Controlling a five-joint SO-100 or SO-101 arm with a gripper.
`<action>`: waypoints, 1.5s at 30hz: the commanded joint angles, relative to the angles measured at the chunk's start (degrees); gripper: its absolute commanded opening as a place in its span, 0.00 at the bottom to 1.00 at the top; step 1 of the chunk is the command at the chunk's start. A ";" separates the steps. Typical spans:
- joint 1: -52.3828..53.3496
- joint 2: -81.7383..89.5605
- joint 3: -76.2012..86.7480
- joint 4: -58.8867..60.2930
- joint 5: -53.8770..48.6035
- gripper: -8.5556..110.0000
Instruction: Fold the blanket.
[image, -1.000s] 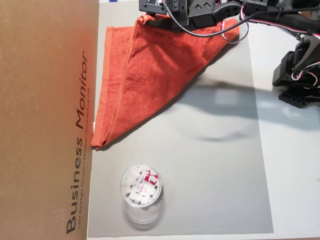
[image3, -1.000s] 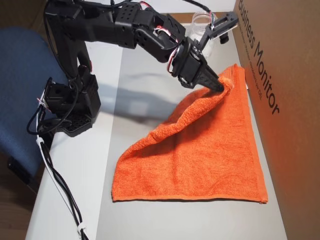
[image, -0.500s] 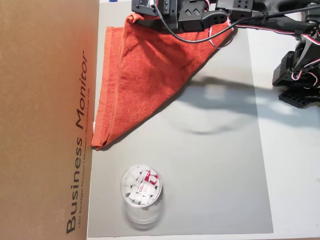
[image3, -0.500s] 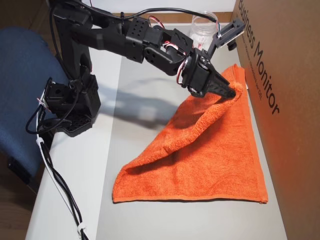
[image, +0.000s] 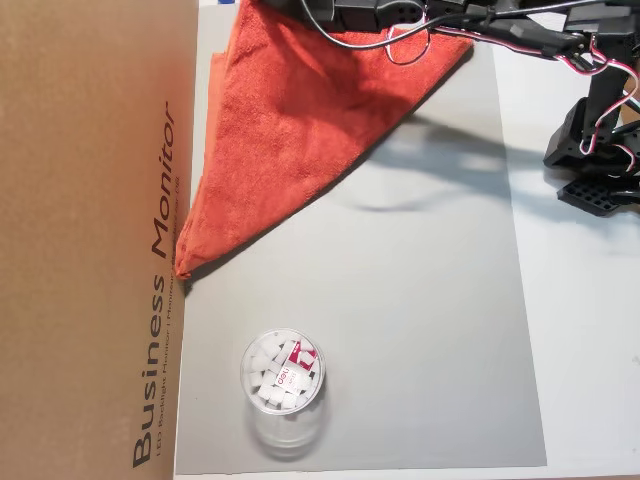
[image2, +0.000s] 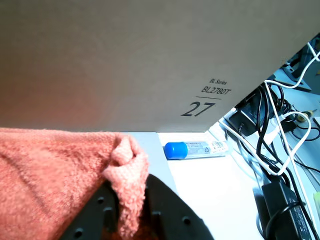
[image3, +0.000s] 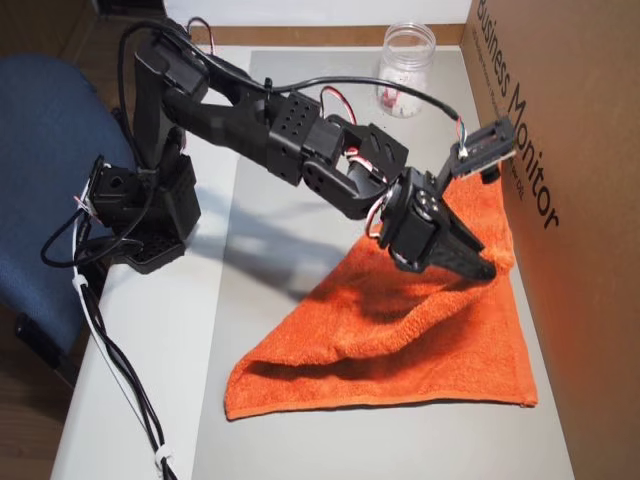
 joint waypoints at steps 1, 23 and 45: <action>0.44 -1.58 -6.50 -1.49 0.62 0.07; -5.01 -14.33 -18.63 -1.58 2.99 0.07; -4.83 -26.46 -19.95 -8.00 17.93 0.07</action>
